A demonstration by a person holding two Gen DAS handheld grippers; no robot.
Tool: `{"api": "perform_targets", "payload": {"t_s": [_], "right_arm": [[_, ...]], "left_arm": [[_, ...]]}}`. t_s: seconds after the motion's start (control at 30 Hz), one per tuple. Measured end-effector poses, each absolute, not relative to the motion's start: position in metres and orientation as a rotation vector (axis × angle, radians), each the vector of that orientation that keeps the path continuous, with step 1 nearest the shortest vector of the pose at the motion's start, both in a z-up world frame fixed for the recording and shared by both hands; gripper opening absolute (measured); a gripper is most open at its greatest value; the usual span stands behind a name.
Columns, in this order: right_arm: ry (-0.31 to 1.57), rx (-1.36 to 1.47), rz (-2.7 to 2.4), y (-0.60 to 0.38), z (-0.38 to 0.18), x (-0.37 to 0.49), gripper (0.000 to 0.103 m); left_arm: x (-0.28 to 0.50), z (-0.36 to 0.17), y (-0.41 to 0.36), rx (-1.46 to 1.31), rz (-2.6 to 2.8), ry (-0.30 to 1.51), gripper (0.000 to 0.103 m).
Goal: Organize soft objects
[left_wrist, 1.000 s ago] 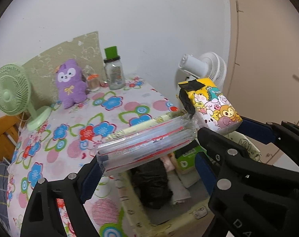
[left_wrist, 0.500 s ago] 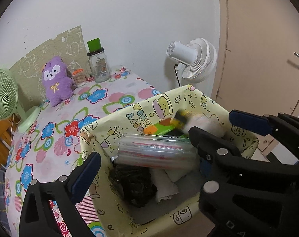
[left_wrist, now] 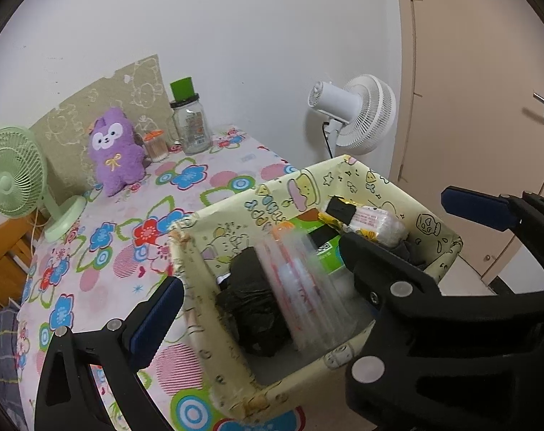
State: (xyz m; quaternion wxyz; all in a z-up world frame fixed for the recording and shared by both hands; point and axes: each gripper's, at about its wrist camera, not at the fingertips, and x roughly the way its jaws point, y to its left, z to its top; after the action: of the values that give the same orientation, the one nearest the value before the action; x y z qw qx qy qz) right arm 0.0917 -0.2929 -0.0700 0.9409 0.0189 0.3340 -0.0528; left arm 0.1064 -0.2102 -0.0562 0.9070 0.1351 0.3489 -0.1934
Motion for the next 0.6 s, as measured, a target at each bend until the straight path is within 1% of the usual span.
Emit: {"api": "perform_targets", "payload": {"t_s": [0.1,0.17,0.23,0.5,0.6], "right_arm": [[0.668,0.028,-0.106,-0.283,-0.066,0.087,0.089],[0.658,0.022,-0.102,-0.276,-0.063,0.085,0.093],[0.646,0.021,-0.097,-0.269,-0.061,0.082,0.094],[0.613,0.019,-0.064,-0.235,-0.050,0.075,0.096],[0.601,0.013,-0.056,-0.222,-0.046,0.072,0.098]], "left_arm": [[0.102,-0.053,-0.201,0.272,-0.380,0.708,0.103],[0.097,-0.049,-0.191,0.259,-0.368,0.696,0.103],[0.094,-0.046,-0.180,0.245,-0.354,0.686,0.103],[0.085,-0.036,-0.134,0.191,-0.278,0.659,0.103],[0.080,-0.032,-0.116,0.168,-0.256,0.647,0.103]]}}
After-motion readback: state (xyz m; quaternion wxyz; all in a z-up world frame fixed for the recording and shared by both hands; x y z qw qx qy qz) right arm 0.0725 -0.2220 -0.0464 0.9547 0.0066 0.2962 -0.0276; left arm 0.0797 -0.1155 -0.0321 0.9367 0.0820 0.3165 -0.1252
